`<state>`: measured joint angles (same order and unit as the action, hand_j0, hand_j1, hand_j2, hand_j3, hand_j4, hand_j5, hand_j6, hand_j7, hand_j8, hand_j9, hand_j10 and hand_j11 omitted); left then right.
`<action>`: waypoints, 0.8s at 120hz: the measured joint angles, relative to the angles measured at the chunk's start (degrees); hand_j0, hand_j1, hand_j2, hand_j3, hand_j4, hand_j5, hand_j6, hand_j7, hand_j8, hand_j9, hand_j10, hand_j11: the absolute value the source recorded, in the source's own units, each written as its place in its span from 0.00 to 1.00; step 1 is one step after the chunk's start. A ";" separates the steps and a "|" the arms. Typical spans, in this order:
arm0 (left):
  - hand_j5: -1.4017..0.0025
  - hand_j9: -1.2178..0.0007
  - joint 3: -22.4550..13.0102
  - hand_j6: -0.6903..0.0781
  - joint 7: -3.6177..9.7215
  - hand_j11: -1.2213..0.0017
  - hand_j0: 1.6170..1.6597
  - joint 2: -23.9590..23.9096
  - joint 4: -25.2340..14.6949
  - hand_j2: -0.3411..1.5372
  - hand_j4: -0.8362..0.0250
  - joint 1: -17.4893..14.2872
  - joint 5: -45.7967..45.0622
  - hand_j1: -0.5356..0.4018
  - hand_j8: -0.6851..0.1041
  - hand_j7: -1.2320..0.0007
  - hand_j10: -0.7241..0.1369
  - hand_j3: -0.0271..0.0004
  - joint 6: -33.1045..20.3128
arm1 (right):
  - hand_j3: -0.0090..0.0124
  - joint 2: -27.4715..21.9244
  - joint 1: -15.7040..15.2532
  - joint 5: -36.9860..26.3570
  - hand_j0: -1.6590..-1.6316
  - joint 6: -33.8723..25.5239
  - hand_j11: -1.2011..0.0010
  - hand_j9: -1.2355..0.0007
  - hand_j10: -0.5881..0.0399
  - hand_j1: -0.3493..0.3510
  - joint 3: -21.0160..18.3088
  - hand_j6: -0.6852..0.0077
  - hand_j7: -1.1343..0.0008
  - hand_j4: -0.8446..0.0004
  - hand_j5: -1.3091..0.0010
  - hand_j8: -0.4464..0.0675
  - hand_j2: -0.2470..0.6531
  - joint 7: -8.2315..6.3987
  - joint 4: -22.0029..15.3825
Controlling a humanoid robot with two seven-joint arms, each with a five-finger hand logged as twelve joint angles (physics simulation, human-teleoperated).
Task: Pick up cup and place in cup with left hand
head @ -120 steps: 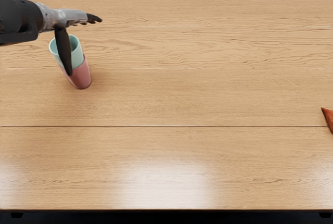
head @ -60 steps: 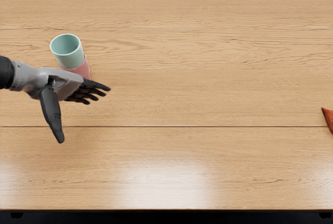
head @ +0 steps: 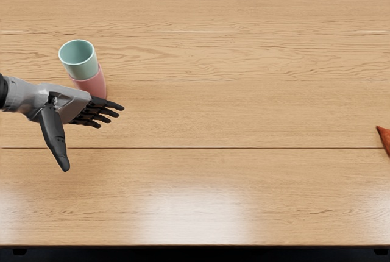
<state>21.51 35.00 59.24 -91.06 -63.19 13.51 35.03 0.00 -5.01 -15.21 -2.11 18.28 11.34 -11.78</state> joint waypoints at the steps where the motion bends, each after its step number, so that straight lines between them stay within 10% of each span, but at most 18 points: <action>1: 1.00 1.00 0.00 0.89 0.00 1.00 0.96 0.00 0.00 0.18 0.97 0.00 0.00 0.94 0.86 1.00 0.84 0.99 0.00 | 0.42 0.00 0.00 0.00 0.04 0.00 0.96 0.96 0.88 0.06 0.00 0.94 0.96 0.96 0.97 0.80 0.27 0.00 0.00; 96: 1.00 1.00 0.01 0.89 0.00 1.00 0.96 0.00 0.00 0.18 0.97 0.00 -0.02 0.94 0.86 1.00 0.84 0.99 0.00 | 0.42 0.00 0.00 0.00 0.04 0.00 0.96 0.96 0.88 0.06 0.00 0.94 0.96 0.96 0.97 0.80 0.27 0.00 0.00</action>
<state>21.52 35.00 59.24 -91.05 -63.19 13.49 35.04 0.00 -5.01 -15.21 -2.11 18.28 11.34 -11.78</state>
